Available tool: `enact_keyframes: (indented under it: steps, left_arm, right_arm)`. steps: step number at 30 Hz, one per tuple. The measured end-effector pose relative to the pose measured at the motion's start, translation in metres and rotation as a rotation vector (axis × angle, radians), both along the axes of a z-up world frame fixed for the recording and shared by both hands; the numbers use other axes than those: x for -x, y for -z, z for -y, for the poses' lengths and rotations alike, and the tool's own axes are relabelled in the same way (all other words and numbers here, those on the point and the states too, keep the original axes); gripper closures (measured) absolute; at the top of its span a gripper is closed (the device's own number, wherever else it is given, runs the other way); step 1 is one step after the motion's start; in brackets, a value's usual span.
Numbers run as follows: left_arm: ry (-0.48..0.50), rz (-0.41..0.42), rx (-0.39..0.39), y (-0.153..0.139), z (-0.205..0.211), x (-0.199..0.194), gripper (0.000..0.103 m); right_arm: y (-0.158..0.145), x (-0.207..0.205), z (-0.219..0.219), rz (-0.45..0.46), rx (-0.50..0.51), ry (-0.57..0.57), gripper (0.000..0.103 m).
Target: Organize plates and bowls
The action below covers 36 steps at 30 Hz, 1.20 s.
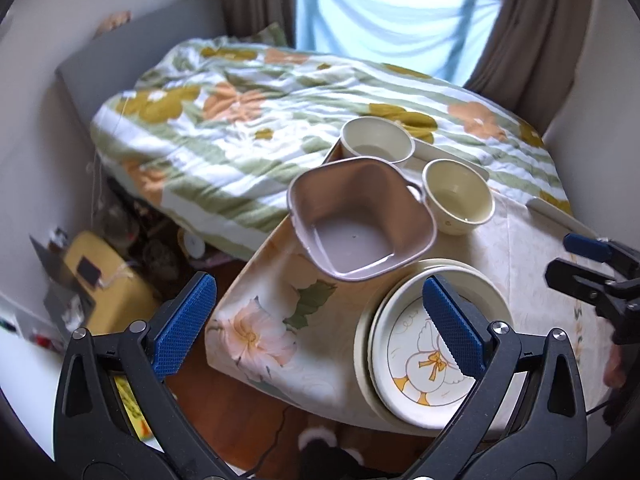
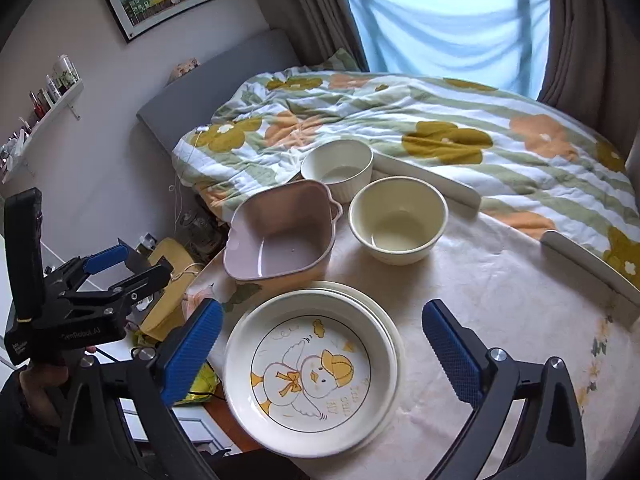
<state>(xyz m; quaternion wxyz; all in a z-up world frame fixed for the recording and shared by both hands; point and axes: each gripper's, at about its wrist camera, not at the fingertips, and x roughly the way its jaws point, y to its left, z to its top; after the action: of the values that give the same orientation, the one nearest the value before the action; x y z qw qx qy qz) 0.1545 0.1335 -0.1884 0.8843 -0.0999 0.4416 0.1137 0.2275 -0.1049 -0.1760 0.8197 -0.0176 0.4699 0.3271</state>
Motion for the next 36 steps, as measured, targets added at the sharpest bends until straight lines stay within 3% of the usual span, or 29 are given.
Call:
enact_keyframes:
  steps: [4,9,11,15,23,28,32,36]
  left_arm:
    - [-0.048,-0.027,0.081,0.023,-0.023,-0.018,0.001]
    - [-0.055,-0.08,0.203,0.06,-0.037,-0.048,0.003]
    - [-0.058,-0.107,0.229,0.075,-0.041,-0.059,0.009]
    - [-0.045,-0.164,0.275,0.102,-0.047,-0.082,0.037]
    - [-0.022,-0.191,0.287,0.121,-0.058,-0.111,0.053]
    - [0.001,-0.207,0.267,0.126,-0.059,-0.122,0.075]
    - [0.008,-0.208,0.262,0.128,-0.062,-0.122,0.078]
    - [0.019,-0.208,0.237,0.128,-0.06,-0.122,0.078]
  right_arm:
    - [0.036,-0.042,-0.034,-0.115,-0.007,-0.043,0.004]
    - [0.067,-0.065,-0.057,-0.182,0.0,-0.051,0.009]
    - [0.084,-0.078,-0.07,-0.223,0.002,-0.06,0.024]
    - [0.105,-0.097,-0.085,-0.273,0.02,-0.06,0.04]
    - [0.112,-0.106,-0.109,-0.246,0.052,-0.069,0.06]
    - [0.116,-0.109,-0.112,-0.216,0.092,-0.026,0.075]
    - [0.119,-0.111,-0.112,-0.199,0.129,-0.007,0.09]
    - [0.119,-0.11,-0.111,-0.194,0.127,-0.003,0.091]
